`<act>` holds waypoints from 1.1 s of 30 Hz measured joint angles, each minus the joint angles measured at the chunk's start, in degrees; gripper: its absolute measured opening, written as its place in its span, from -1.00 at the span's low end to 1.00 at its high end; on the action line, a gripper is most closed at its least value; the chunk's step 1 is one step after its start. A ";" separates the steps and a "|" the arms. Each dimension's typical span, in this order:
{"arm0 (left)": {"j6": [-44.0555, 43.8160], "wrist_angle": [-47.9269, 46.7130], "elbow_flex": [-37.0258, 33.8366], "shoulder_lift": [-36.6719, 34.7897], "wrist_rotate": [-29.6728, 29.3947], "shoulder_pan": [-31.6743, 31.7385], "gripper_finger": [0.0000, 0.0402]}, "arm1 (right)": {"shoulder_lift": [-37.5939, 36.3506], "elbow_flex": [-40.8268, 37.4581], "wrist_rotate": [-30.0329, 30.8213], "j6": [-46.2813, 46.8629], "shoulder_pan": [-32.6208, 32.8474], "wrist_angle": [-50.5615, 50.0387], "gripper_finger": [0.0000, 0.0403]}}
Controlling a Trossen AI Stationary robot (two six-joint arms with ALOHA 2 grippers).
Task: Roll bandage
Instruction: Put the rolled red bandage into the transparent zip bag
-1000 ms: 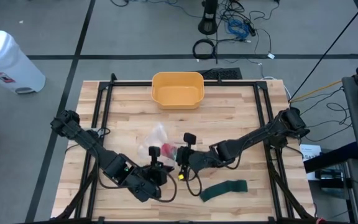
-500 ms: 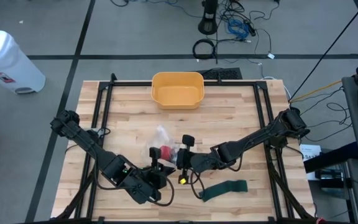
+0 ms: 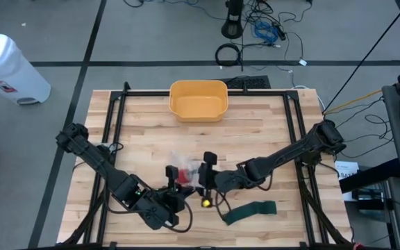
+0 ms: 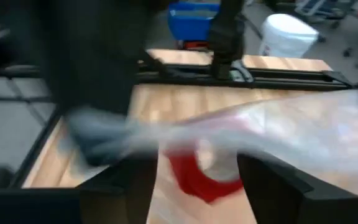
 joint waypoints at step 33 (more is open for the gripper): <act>3.10 -0.52 1.27 -0.04 -1.39 -0.55 -0.99 | -8.63 0.00 5.75 -16.37 11.58 -19.28 -0.07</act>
